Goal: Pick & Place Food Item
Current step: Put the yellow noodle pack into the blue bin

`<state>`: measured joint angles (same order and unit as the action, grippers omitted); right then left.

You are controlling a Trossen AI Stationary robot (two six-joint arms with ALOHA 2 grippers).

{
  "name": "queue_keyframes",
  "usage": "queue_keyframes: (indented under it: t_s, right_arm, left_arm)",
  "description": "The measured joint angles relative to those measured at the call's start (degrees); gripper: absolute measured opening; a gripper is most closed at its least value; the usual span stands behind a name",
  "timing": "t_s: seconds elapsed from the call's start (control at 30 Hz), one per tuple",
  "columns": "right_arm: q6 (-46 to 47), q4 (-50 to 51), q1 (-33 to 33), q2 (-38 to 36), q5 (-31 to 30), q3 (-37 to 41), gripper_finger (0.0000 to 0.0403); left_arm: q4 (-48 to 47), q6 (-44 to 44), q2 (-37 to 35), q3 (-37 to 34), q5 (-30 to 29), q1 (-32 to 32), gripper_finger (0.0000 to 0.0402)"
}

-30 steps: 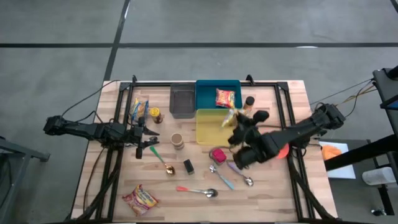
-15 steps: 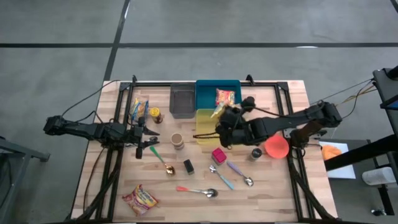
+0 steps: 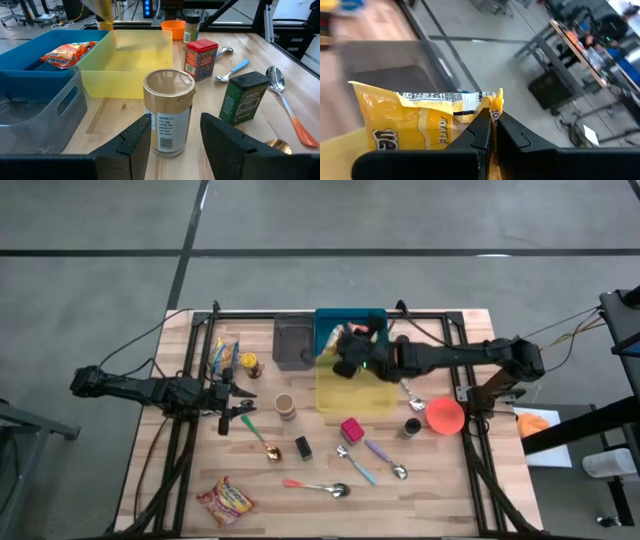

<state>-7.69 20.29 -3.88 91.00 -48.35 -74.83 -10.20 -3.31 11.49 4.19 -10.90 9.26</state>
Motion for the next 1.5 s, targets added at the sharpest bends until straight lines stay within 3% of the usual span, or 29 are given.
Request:
queue_keyframes:
  t_s: [0.23,0.43,0.7,0.93,1.13,1.5]
  right_arm:
    - [0.17,-7.34,-12.13,0.0,16.42,0.42,0.0012]
    - [3.03,-14.1,-19.02,0.15,24.12,3.14,0.0012]
    - [3.32,-30.33,-22.4,0.24,29.07,13.52,0.0012]
    - [9.34,-44.63,-24.43,0.26,34.24,23.27,0.0012]
    - [10.81,-50.7,-24.9,0.26,34.55,28.73,0.0012]
    - [13.34,-50.86,-25.19,3.1,34.92,32.33,0.0012]
  left_arm:
    - [0.0,0.0,0.0,-0.01,0.0,0.01,0.0173]
    - [0.0,0.0,0.0,0.0,0.0,-0.01,0.0173]
    - [0.0,0.0,0.0,0.0,0.02,0.02,0.0173]
    - [0.0,0.0,0.0,0.0,0.0,0.01,0.0173]
    - [0.0,0.0,0.0,0.0,0.0,0.01,0.0173]
    - [0.0,0.0,0.01,0.0,0.0,0.01,0.0173]
